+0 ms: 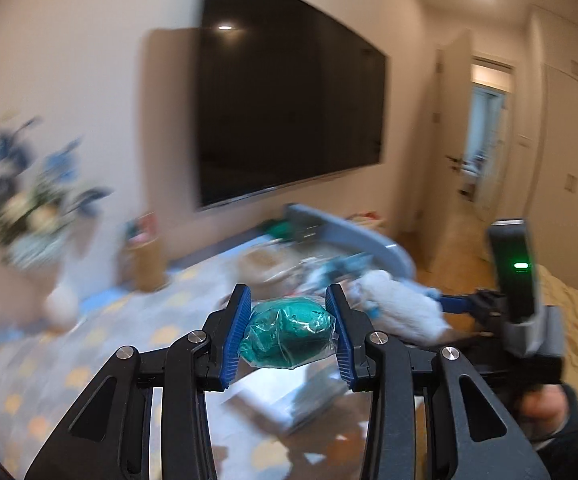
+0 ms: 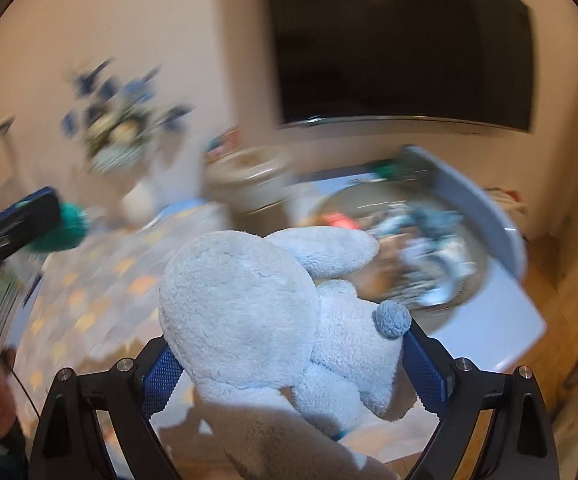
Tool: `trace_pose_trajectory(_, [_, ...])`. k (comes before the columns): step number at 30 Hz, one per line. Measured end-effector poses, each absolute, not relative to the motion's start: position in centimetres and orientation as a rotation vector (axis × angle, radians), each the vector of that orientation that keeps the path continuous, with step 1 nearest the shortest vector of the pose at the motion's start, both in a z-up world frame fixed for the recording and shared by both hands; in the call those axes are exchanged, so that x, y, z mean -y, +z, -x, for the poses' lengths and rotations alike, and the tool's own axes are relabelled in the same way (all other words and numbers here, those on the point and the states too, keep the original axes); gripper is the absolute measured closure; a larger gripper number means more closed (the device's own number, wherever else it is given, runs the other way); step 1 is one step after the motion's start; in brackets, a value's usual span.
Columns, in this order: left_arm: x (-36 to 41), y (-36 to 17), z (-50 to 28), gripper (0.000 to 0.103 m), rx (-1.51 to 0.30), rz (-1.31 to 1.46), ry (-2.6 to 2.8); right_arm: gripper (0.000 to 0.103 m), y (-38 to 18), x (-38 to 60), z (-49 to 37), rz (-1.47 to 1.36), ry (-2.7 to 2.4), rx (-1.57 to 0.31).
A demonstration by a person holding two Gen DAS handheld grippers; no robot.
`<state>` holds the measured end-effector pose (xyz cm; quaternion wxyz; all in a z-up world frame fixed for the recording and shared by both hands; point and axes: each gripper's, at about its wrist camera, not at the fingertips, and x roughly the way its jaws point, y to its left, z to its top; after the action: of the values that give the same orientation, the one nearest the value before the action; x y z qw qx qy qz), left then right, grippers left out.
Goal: Organize soft objects
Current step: 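Carry the teal pack and blue plush to the glass plate and release both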
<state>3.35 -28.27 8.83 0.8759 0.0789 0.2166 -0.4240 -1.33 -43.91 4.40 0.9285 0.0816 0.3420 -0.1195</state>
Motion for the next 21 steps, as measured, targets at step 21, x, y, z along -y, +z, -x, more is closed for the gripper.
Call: trace_pose_trajectory(21, [50.5, 3.4, -14.5, 0.042, -0.574, -0.115, -0.658, 0.005, 0.8, 67.7, -9.5, -0.486, -0.499, -0.746])
